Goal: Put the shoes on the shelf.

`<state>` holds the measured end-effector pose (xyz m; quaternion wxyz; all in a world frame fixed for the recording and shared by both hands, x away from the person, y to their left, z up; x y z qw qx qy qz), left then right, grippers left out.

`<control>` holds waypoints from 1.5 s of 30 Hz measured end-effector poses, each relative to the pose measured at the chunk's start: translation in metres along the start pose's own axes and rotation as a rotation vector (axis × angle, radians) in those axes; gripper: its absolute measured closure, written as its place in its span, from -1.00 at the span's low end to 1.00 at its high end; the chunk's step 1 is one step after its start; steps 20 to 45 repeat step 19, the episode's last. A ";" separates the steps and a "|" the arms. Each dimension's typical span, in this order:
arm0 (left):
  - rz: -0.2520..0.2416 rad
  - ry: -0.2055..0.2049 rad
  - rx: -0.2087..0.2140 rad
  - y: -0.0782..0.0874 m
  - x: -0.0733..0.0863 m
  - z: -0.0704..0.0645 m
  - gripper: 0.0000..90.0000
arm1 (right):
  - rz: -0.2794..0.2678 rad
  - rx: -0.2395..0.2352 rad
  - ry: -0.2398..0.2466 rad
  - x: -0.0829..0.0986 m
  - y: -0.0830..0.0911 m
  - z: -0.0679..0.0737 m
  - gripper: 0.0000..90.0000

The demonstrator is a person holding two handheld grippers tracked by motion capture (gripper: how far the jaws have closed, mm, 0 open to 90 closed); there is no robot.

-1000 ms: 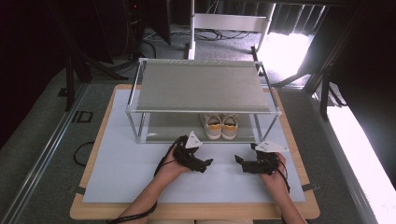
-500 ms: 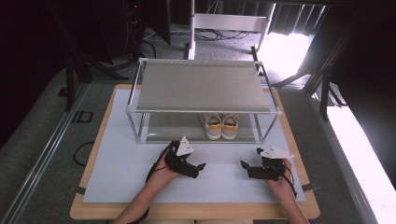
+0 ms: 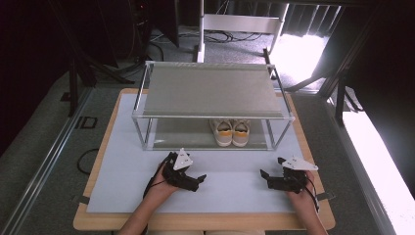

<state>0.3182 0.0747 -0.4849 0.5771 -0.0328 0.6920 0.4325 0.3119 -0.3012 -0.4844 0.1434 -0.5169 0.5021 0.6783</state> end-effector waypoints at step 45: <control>-0.021 -0.017 -0.016 0.001 0.007 -0.004 -0.94 | -0.013 -0.010 -0.013 0.001 0.001 -0.002 -0.71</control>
Point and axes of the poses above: each handheld gripper's, and its own axes: y roughly backward along the jaws, x roughly out of its underside, z roughly to its left, the point moved 1 cm from there along -y, roughly forward along the jaws
